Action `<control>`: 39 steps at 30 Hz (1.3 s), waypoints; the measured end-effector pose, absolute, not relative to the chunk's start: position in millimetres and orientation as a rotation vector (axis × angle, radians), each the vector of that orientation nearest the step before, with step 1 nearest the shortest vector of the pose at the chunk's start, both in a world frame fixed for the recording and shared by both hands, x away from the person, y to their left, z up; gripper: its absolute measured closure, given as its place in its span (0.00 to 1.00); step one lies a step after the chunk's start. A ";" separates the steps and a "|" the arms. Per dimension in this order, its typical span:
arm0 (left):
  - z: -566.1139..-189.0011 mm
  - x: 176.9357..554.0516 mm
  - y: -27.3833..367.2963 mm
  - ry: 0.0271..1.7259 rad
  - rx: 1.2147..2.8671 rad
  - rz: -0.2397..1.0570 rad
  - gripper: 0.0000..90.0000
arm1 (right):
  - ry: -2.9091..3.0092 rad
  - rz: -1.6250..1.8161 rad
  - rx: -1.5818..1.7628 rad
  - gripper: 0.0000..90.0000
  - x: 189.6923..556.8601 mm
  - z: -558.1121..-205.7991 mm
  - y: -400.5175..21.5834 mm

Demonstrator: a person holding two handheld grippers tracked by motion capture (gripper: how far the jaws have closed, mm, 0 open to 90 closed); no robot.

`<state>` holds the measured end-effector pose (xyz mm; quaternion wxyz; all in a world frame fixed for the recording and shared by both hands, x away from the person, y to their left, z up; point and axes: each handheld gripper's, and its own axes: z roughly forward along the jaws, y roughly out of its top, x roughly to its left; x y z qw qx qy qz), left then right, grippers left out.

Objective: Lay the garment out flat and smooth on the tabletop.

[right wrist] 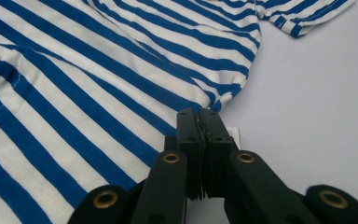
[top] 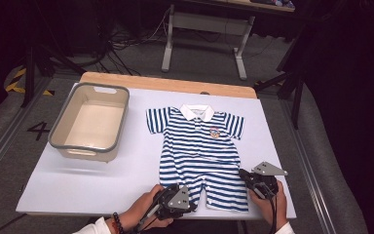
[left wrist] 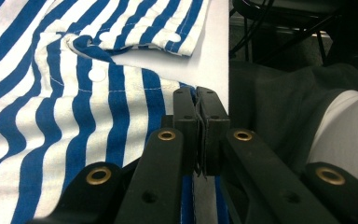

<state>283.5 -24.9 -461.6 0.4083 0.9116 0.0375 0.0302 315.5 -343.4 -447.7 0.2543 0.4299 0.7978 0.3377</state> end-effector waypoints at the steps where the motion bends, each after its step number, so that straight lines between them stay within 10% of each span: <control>1: -460.7 283.3 -24.1 0.096 2.294 0.080 0.98 | 2.164 0.921 1.169 0.97 315.4 -447.1 -343.7; 22: -431.5 300.8 25.1 0.164 2.185 0.265 0.91 | 2.079 1.126 1.032 0.61 304.3 -432.9 -336.4; 39: -431.8 315.4 74.1 0.332 2.109 0.426 0.65 | 2.090 1.161 0.875 0.44 300.3 -430.3 -312.5</control>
